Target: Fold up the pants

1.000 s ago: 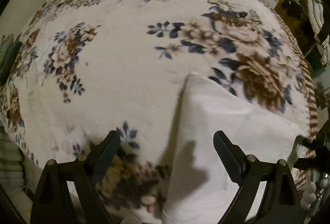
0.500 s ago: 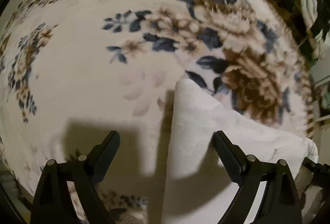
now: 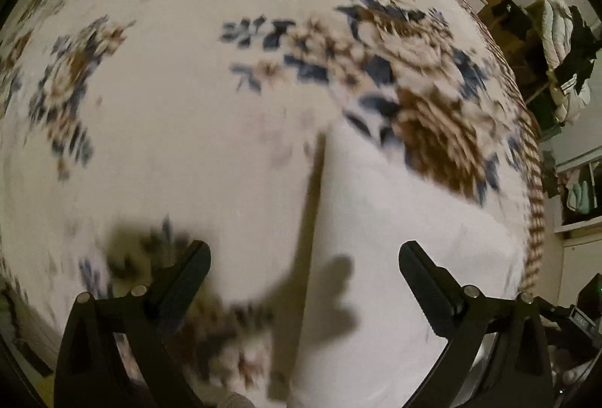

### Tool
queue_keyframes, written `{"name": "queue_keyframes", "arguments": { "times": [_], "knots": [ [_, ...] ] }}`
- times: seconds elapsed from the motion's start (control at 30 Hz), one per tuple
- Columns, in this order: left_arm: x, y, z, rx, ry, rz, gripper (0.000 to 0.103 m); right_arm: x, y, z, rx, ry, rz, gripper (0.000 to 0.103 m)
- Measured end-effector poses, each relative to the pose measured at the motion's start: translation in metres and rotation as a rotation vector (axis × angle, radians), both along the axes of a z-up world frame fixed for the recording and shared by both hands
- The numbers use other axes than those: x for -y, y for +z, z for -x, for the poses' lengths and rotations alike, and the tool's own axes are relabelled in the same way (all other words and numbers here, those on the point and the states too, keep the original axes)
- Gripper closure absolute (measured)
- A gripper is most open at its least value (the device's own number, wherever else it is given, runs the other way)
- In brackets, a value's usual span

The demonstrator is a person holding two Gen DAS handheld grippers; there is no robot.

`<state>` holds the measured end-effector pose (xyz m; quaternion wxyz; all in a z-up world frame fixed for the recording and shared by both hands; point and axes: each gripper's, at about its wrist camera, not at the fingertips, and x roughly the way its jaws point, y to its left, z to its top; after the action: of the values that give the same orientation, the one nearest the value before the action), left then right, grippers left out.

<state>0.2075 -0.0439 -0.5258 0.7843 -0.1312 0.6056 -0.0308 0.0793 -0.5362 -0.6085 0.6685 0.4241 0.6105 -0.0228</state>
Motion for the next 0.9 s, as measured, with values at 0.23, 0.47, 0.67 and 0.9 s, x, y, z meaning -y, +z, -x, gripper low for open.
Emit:
{"name": "queue_keyframes", "arguments": {
  "times": [0.23, 0.47, 0.67, 0.9],
  "knots": [
    [0.023, -0.043, 0.055, -0.098, 0.005, 0.138, 0.0, -0.062, -0.073, 0.056, -0.027, -0.142, -0.328, 0.031],
    [0.036, -0.073, 0.072, -0.122, -0.04, 0.041, 0.0, -0.101, -0.089, 0.052, -0.012, -0.16, -0.19, 0.058],
    [0.024, -0.082, 0.089, -0.159, -0.028, 0.13, 0.0, -0.113, -0.078, 0.03, -0.074, -0.05, -0.096, 0.06],
    [0.026, -0.079, 0.079, -0.133, -0.018, 0.188, 0.0, -0.123, -0.109, 0.022, 0.042, -0.152, -0.349, 0.032]
  ]
}}
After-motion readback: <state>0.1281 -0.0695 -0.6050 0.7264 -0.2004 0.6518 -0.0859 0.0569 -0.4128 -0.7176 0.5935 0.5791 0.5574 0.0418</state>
